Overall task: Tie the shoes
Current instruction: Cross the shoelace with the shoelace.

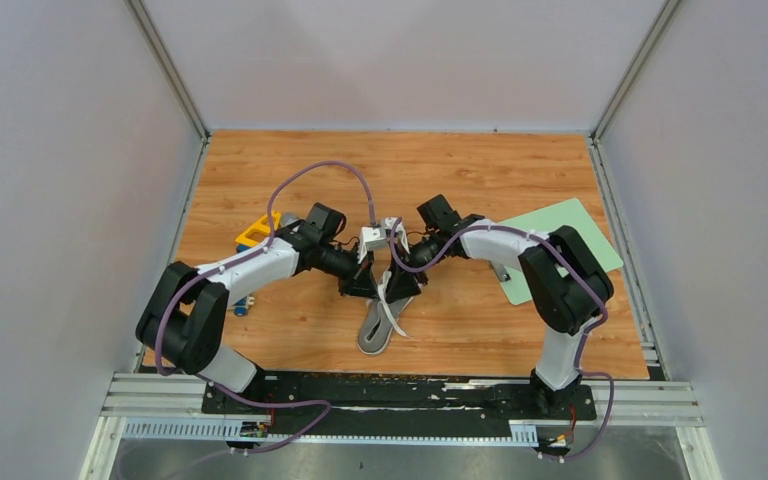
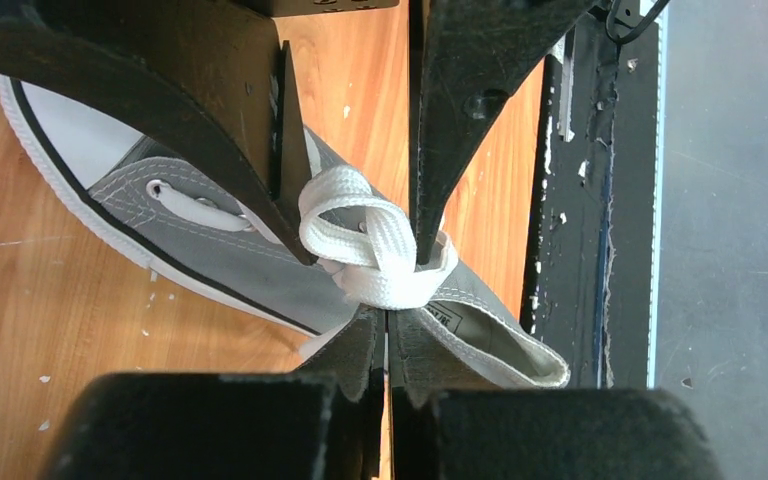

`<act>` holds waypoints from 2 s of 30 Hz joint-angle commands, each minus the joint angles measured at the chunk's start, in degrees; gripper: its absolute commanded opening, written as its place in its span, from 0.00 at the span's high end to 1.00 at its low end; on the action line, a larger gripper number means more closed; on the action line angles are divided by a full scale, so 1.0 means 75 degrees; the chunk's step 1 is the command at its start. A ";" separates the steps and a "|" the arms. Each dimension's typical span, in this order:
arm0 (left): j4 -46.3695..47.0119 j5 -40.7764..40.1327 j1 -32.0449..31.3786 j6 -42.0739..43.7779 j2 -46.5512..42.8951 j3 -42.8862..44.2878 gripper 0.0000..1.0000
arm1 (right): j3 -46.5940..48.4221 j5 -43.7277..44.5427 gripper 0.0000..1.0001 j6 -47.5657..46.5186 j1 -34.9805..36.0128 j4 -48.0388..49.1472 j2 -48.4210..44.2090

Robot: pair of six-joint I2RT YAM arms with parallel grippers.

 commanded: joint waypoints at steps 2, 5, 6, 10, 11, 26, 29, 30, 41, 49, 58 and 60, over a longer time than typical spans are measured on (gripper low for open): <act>0.0347 -0.0042 0.0030 -0.0113 -0.0365 -0.0095 1.00 | 0.0364 -0.0446 0.62 0.0243 0.0190 0.0345 0.0187; 0.0399 -0.0055 0.0058 -0.0171 -0.0396 -0.0133 1.00 | 0.0432 -0.0608 0.73 0.0600 0.0196 0.0499 0.0297; 0.0426 -0.0062 0.0060 -0.0185 -0.0414 -0.0137 1.00 | 0.0444 -0.0692 0.76 0.0746 0.0190 0.0549 0.0349; 0.0549 -0.0238 0.0110 -0.0338 -0.0452 -0.0188 1.00 | 0.0365 -0.0794 0.88 0.0943 0.0196 0.0627 0.0432; 0.0575 -0.0323 0.0109 -0.0418 -0.0455 -0.0188 1.00 | 0.0330 -0.0702 0.91 0.0934 0.0190 0.0633 0.0425; 0.0826 -0.1561 0.0109 -0.0967 -0.0384 -0.0211 1.00 | 0.0264 -0.0999 0.92 0.0820 0.0114 0.0241 0.0367; 0.0843 -0.1392 0.0109 -0.1000 -0.0396 -0.0195 1.00 | 0.0356 -0.0922 0.87 0.1039 0.0114 0.0258 0.0460; 0.0833 -0.1369 0.0109 -0.1008 -0.0398 -0.0192 1.00 | 0.0373 -0.0913 0.84 0.1098 0.0114 0.0263 0.0475; 0.0766 -0.1314 0.0109 -0.1035 -0.0487 -0.0146 1.00 | 0.0451 -0.0221 0.69 0.2570 0.0135 0.0960 0.0626; 0.0683 -0.1516 0.0109 -0.0933 -0.0560 -0.0165 1.00 | 0.0034 -0.0239 0.63 0.2686 0.0134 0.1623 0.0419; 0.0713 -0.1683 0.0210 -0.1224 -0.0515 -0.0090 1.00 | -0.0830 -0.0494 0.62 0.3527 0.0131 0.3604 0.0212; 0.0759 -0.1521 0.0225 -0.1314 -0.0478 -0.0074 1.00 | -0.0908 -0.0554 0.63 0.3722 0.0136 0.3845 0.0273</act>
